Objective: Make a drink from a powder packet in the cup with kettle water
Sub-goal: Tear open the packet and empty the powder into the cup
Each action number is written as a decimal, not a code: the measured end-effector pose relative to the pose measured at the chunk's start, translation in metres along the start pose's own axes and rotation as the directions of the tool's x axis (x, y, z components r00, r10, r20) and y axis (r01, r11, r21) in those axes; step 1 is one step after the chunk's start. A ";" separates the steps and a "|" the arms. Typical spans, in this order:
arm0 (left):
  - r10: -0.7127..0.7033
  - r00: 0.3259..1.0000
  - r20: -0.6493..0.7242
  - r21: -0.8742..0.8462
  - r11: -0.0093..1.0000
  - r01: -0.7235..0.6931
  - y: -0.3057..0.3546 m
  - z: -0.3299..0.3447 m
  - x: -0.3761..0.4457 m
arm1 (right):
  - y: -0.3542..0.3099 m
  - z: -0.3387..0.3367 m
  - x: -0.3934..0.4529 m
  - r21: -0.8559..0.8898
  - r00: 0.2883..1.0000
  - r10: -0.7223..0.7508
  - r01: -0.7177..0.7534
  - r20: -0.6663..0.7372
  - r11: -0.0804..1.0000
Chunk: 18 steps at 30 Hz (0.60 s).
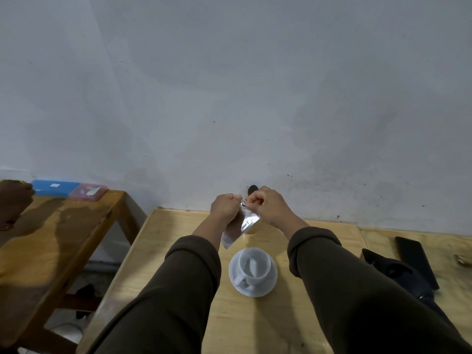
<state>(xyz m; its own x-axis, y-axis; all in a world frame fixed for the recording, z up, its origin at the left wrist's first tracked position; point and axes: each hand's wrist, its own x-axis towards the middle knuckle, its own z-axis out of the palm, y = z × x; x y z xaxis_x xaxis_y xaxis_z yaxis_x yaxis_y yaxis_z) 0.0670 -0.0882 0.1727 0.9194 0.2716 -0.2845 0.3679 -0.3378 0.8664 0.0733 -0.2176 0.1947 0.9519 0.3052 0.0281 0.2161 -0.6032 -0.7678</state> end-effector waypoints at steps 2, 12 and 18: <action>-0.012 1.000 -0.025 0.012 1.000 0.013 -0.003 0.002 0.001 | 0.003 0.000 -0.004 -0.023 1.000 0.005 -0.004 0.026 1.000; -0.065 0.998 0.026 -0.015 0.998 0.066 -0.012 0.021 0.002 | 0.013 -0.010 -0.026 -0.044 0.993 0.068 -0.064 0.097 0.997; -0.049 0.998 0.044 0.062 0.997 0.046 -0.017 0.024 0.002 | 0.020 -0.014 -0.034 -0.064 0.993 0.066 -0.060 0.101 0.996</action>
<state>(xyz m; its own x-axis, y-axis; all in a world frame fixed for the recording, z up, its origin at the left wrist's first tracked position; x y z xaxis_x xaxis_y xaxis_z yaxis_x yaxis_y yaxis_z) 0.0659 -0.1036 0.1478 0.9055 0.2475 -0.3445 0.4179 -0.3800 0.8252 0.0480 -0.2506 0.1877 0.9373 0.3373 -0.0876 0.1720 -0.6663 -0.7256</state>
